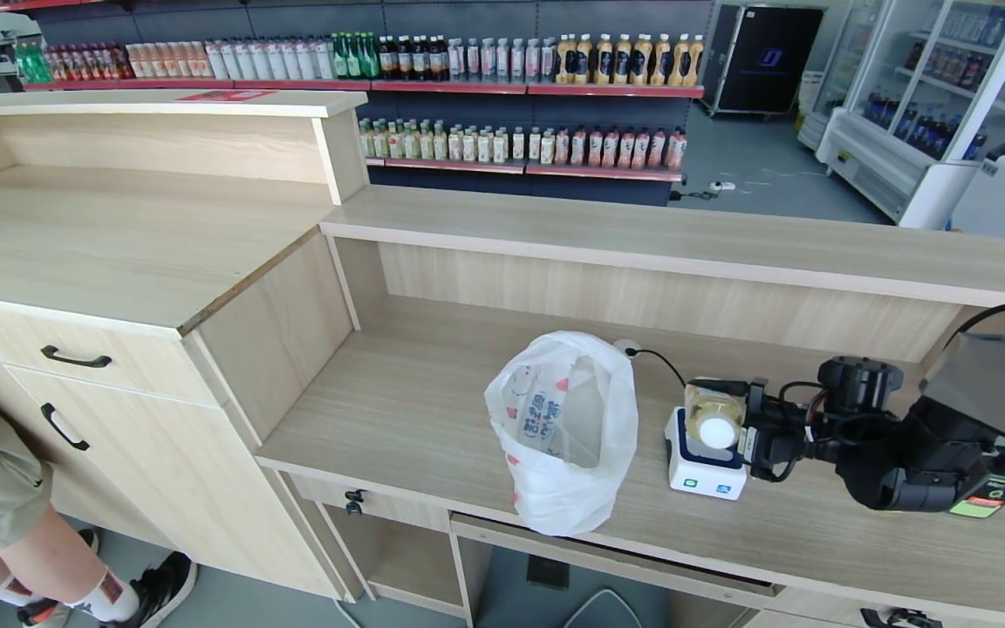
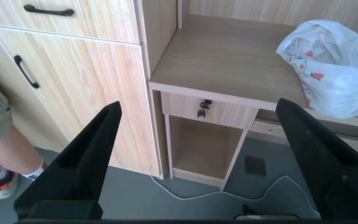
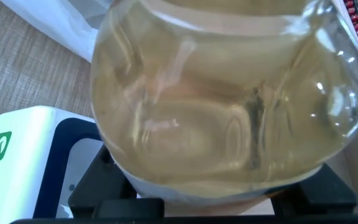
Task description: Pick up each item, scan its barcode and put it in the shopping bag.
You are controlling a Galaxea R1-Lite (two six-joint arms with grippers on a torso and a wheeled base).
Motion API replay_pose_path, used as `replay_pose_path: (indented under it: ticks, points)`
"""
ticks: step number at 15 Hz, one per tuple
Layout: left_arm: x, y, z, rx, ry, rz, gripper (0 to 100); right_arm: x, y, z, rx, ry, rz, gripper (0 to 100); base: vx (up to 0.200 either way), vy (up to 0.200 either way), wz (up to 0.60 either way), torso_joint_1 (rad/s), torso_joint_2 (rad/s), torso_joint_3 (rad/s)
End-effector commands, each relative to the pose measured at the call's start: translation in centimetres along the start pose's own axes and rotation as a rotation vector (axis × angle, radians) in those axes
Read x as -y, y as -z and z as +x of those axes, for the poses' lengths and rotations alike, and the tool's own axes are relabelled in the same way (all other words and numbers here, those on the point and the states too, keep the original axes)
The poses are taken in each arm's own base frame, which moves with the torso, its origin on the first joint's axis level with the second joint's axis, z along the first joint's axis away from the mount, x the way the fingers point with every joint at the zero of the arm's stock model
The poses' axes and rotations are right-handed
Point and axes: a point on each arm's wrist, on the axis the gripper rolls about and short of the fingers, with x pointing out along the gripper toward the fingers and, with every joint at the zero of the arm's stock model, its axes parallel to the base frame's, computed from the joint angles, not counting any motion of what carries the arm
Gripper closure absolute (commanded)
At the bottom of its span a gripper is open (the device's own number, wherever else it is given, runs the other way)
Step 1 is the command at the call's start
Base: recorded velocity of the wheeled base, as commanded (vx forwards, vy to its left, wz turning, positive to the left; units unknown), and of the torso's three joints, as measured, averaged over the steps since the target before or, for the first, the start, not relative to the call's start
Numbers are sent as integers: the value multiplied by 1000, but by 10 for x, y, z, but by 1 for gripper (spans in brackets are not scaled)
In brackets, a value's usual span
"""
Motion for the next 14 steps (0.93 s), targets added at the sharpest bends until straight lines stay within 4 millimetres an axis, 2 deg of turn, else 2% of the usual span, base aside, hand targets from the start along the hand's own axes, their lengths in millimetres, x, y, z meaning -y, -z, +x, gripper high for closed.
replay_pose_path:
  ticks: [1, 9, 10, 12, 13, 14]
  points:
    - [0, 0, 0, 0, 0, 1, 0, -1, 0, 1, 2, -1, 0, 100, 0, 0, 0, 0, 0, 0]
    - [0, 0, 0, 0, 0, 0, 0, 8, -3, 1, 9, 26, 20, 100, 0, 0, 0, 0, 0, 0]
    - [0, 0, 0, 0, 0, 0, 0, 24, -12, -2, 40, 39, 75, 100, 0, 0, 0, 0, 0, 0]
    - [0, 0, 0, 0, 0, 0, 0, 69, -54, -29, 61, 60, 246, 100, 0, 0, 0, 0, 0, 0]
    - [0, 0, 0, 0, 0, 0, 0, 90, -74, -51, 50, 83, 314, 100, 0, 0, 0, 0, 0, 0]
    - [0, 0, 0, 0, 0, 0, 0, 112, -93, -89, -5, 143, 408, 100, 0, 0, 0, 0, 0, 0]
